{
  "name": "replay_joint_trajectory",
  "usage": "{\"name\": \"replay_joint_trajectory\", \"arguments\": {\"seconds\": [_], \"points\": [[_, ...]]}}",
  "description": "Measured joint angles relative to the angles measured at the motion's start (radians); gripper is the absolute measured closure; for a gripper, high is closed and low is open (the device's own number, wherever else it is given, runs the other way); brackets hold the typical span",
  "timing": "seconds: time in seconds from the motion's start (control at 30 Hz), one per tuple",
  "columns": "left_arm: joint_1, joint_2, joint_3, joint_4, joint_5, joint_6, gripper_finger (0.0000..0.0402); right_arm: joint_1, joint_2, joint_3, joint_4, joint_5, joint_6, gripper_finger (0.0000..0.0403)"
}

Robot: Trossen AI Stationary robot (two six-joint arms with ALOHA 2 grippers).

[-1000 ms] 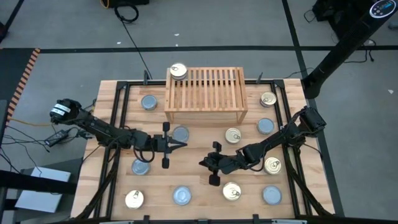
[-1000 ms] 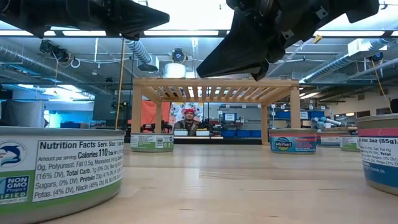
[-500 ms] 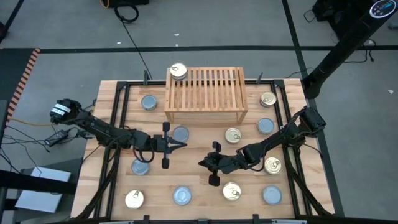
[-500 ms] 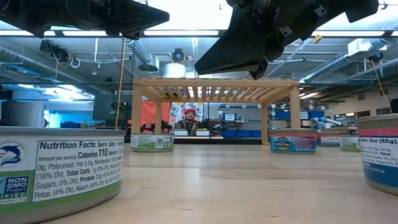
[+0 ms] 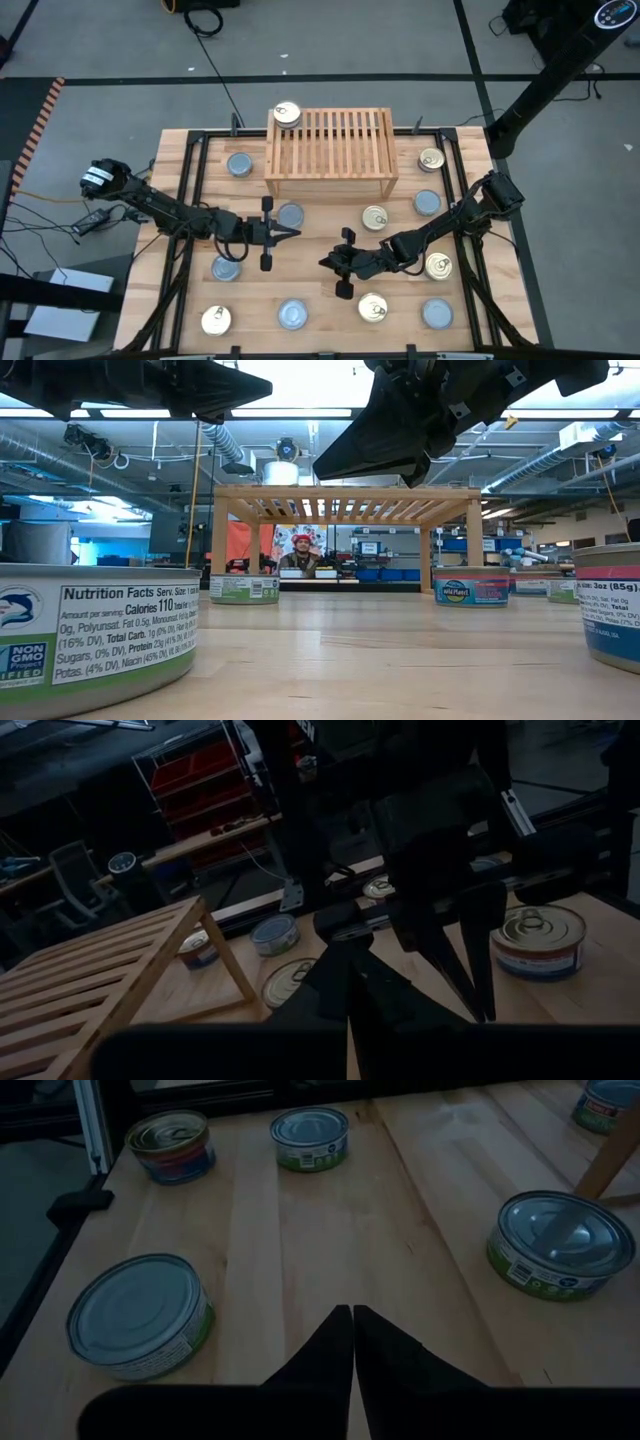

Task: Stack canned seafood by type on shelf
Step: Put the green tuna can on the shelf

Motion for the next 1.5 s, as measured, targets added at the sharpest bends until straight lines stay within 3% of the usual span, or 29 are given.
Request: {"name": "replay_joint_trajectory", "arguments": {"seconds": [0.9, 1.03, 1.37, 1.5], "points": [[0.000, 0.000, 0.000, 0.000, 0.000, 0.000, 0.0399, 0.000, 0.000, 0.000, 0.000, 0.000, 0.000, 0.0376], [0.000, 0.000, 0.001, -0.012, 0.000, -0.057, 0.0399, 0.000, 0.000, 0.000, 0.000, 0.000, 0.000, 0.0377], [0.000, 0.000, 0.126, -0.432, 0.000, -0.164, 0.0399, 0.000, 0.000, 0.000, 0.000, 0.000, 0.000, 0.0378], [-0.001, 0.000, 0.143, -0.440, 0.000, -0.183, 0.0399, 0.000, 0.000, 0.000, 0.000, 0.000, 0.000, 0.0380]]}}
